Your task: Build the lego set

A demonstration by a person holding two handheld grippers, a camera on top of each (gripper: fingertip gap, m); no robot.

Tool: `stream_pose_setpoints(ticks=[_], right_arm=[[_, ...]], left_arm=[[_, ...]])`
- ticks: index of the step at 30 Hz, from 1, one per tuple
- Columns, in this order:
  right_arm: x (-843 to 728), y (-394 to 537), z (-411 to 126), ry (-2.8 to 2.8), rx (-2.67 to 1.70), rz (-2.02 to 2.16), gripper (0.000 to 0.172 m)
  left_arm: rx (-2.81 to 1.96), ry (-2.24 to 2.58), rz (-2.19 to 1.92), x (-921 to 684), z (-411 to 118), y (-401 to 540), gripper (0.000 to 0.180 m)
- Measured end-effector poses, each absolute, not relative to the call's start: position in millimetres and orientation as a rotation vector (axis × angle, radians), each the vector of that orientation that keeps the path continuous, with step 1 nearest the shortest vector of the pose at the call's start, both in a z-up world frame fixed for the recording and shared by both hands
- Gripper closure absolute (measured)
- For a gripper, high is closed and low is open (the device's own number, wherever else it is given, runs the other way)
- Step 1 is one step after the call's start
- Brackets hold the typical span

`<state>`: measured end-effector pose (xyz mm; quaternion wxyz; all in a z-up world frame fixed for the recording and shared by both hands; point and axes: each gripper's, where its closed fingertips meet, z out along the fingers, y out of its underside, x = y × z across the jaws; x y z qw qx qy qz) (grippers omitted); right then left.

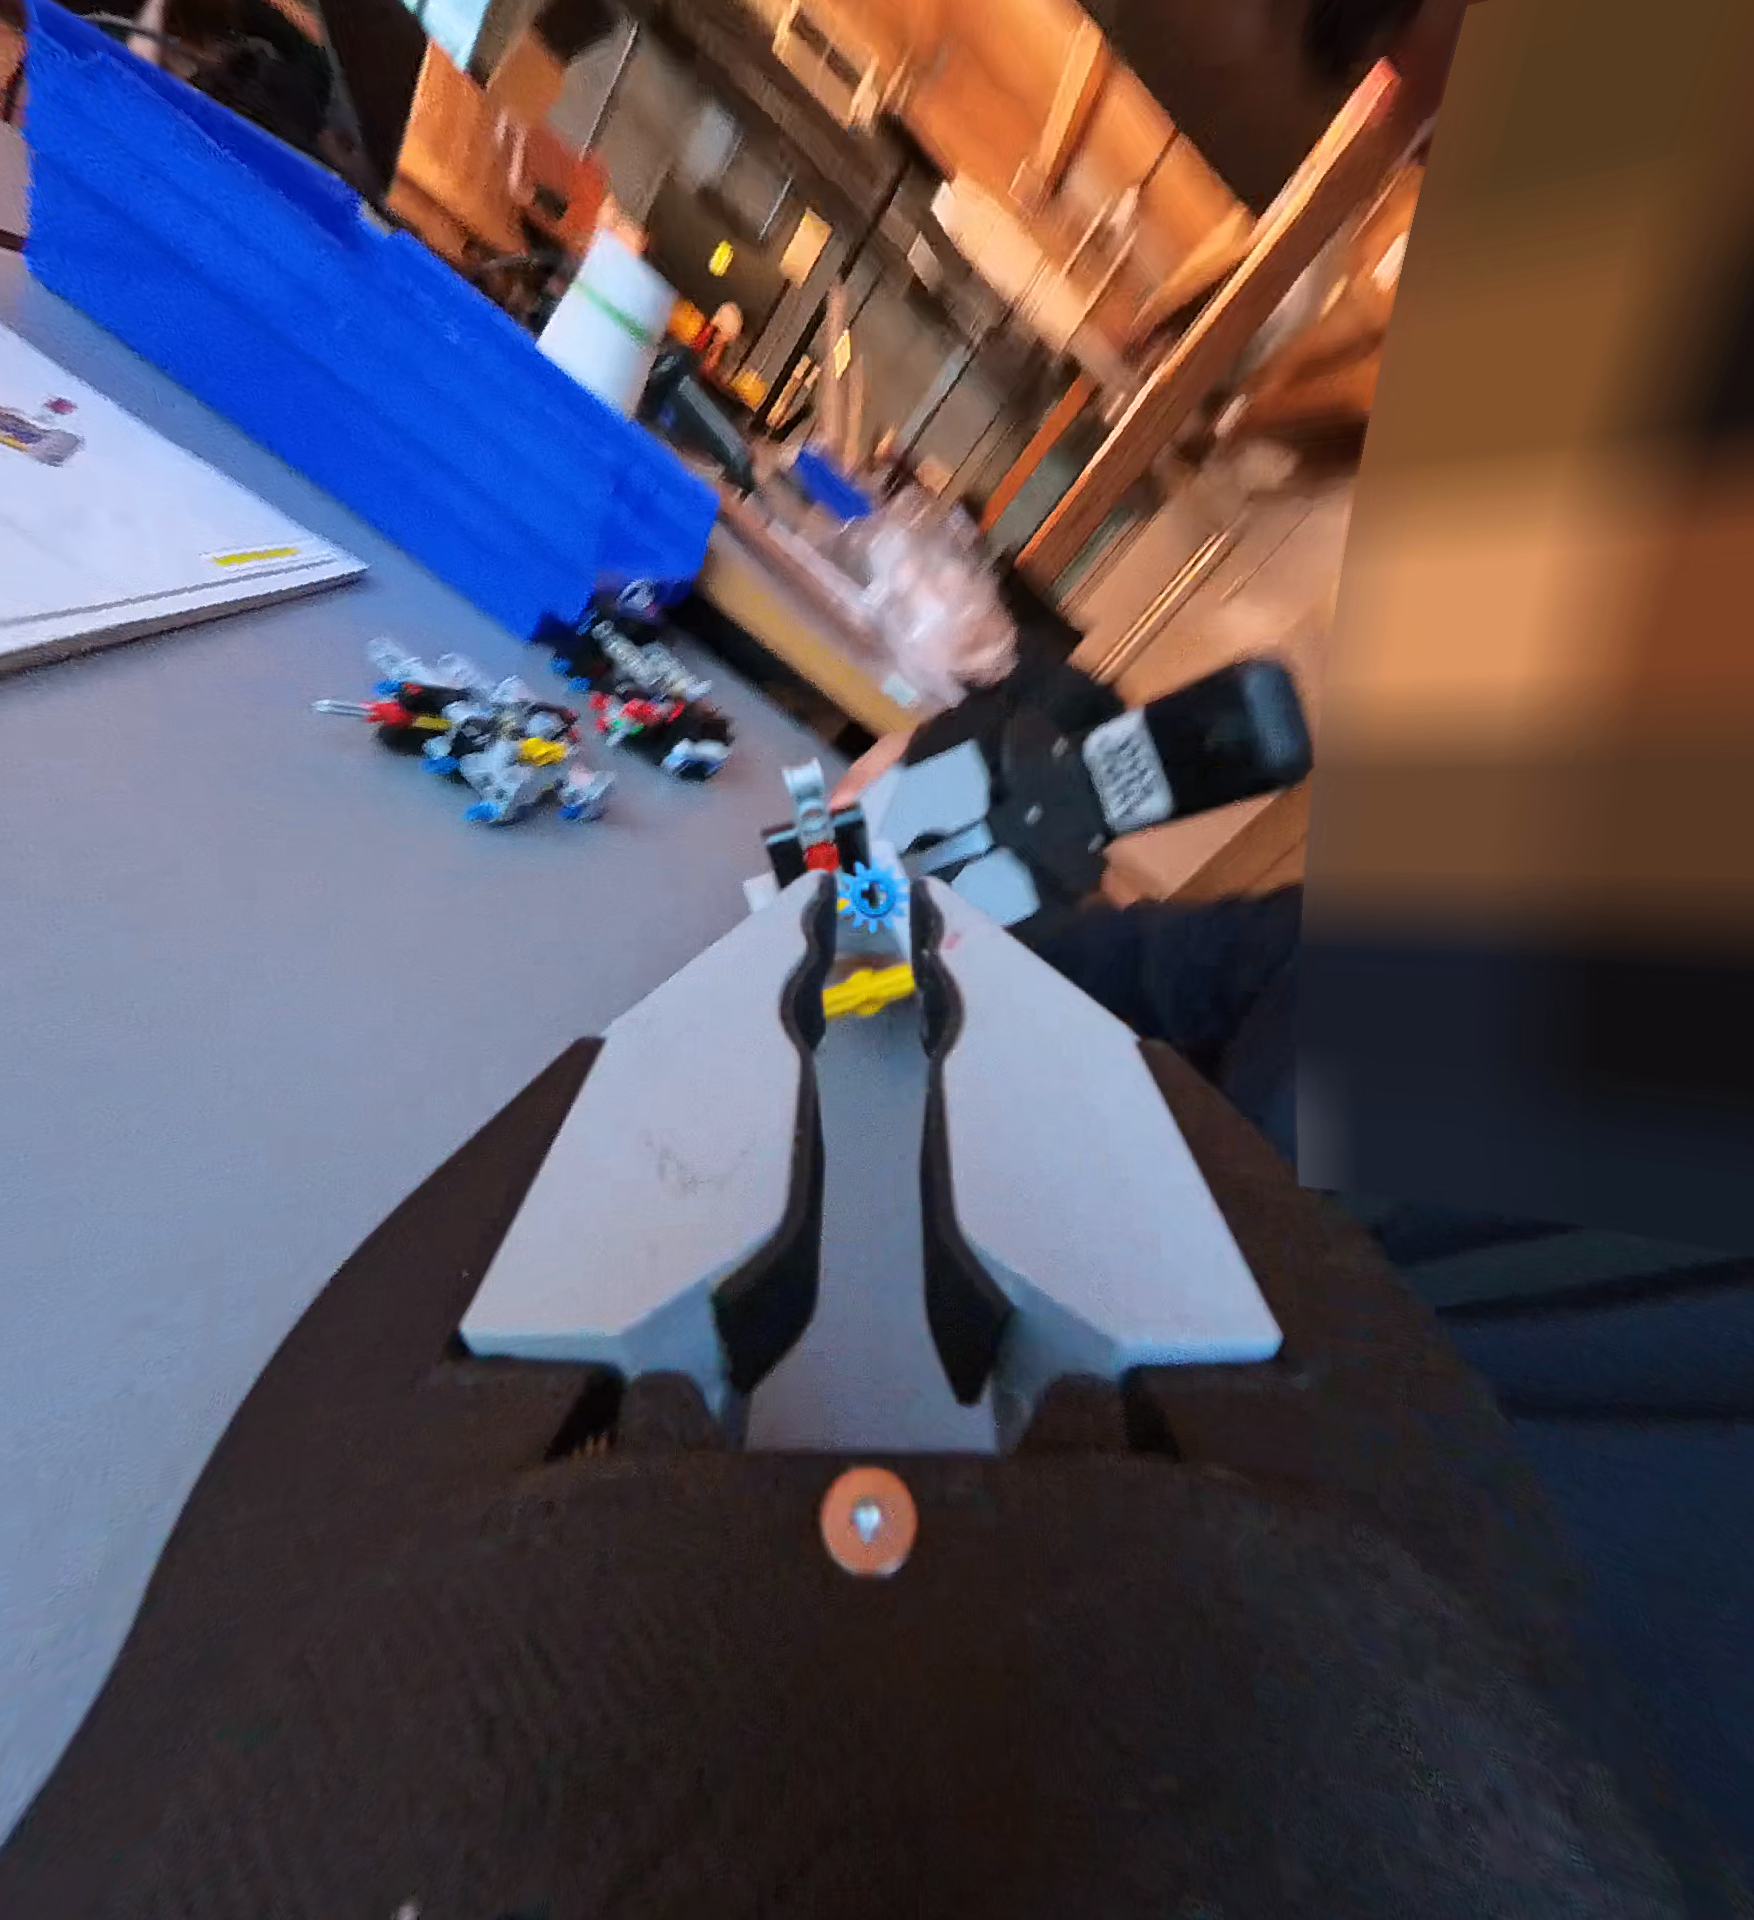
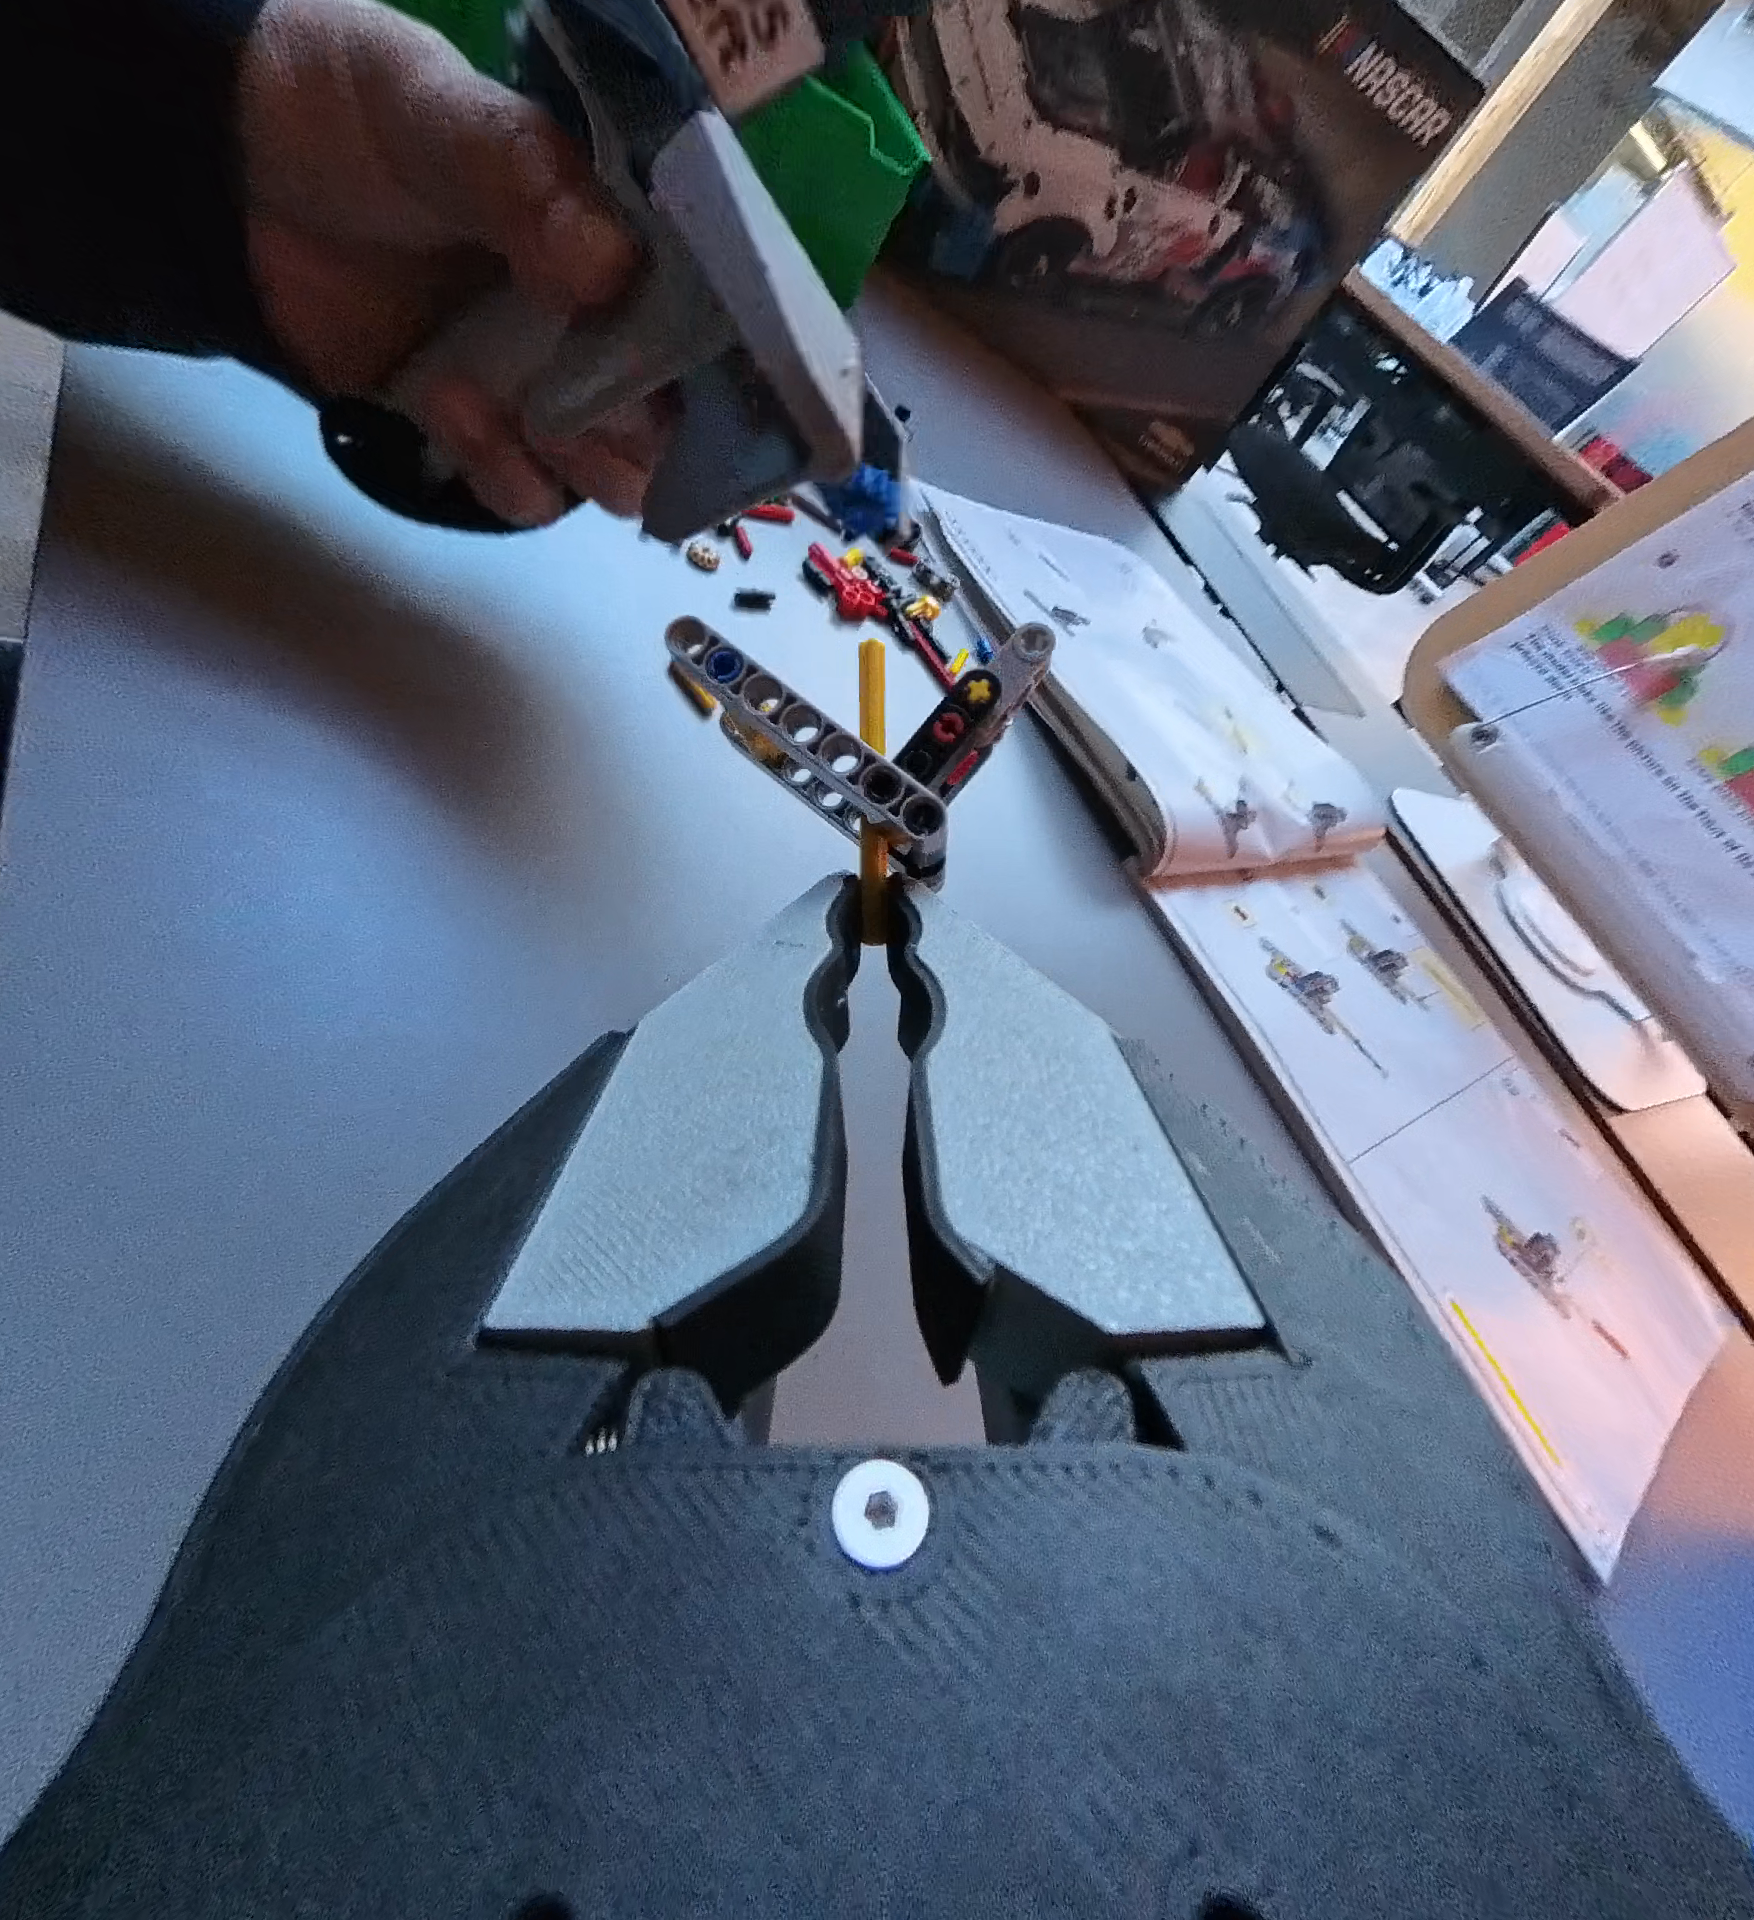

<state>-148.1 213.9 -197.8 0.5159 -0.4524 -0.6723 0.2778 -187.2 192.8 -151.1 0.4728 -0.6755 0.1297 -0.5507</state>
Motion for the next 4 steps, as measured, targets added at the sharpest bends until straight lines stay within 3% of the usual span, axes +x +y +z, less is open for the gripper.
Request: stream_pose_setpoints(ticks=[4], right_arm=[[-149.8,212.6,-196.3,-1.607,-1.096,0.653,0.171]], left_arm=[[-1.600,0.063,-1.636,-182.8,-150.3,200.7,0.169]])
